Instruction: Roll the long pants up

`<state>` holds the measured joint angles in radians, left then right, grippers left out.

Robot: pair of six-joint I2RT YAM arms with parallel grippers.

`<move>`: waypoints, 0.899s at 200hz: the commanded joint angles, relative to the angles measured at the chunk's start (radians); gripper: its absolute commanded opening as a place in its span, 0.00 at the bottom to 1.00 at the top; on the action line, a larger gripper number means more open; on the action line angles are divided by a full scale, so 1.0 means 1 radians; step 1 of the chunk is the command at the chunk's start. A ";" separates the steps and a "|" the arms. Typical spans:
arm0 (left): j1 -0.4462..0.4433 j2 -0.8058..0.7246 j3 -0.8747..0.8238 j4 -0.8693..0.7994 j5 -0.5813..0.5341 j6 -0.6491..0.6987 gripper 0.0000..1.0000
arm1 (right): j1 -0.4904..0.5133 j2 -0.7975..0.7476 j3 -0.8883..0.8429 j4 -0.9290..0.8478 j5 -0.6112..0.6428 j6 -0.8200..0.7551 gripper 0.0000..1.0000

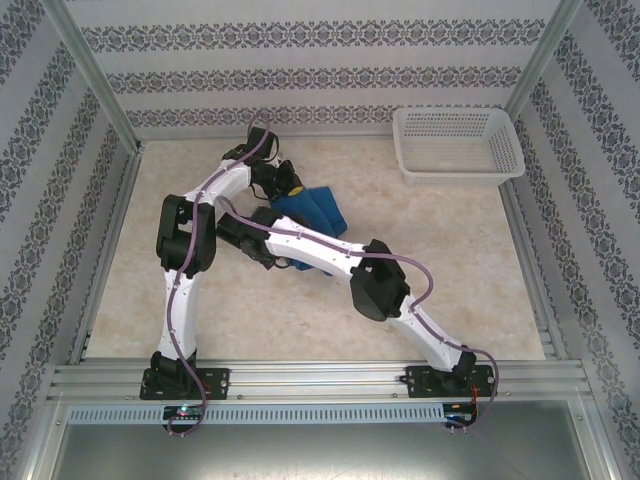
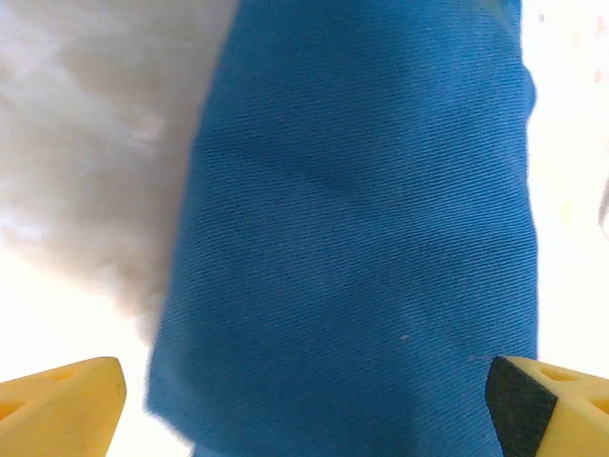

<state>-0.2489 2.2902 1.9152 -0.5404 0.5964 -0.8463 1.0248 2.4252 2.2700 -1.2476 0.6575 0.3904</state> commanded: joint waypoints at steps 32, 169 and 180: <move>0.001 0.028 -0.052 0.016 -0.020 -0.037 0.00 | -0.066 0.045 -0.070 0.063 0.162 -0.057 0.98; 0.006 0.032 -0.046 0.024 -0.009 -0.050 0.00 | -0.020 0.134 0.112 0.026 -0.033 0.021 0.98; 0.007 0.032 -0.046 0.021 -0.009 -0.048 0.00 | -0.026 0.146 0.120 0.014 -0.040 0.027 0.98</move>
<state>-0.2401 2.2898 1.9003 -0.5049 0.6292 -0.8803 0.9958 2.5275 2.3611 -1.2266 0.6369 0.3981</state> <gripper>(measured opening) 0.045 0.977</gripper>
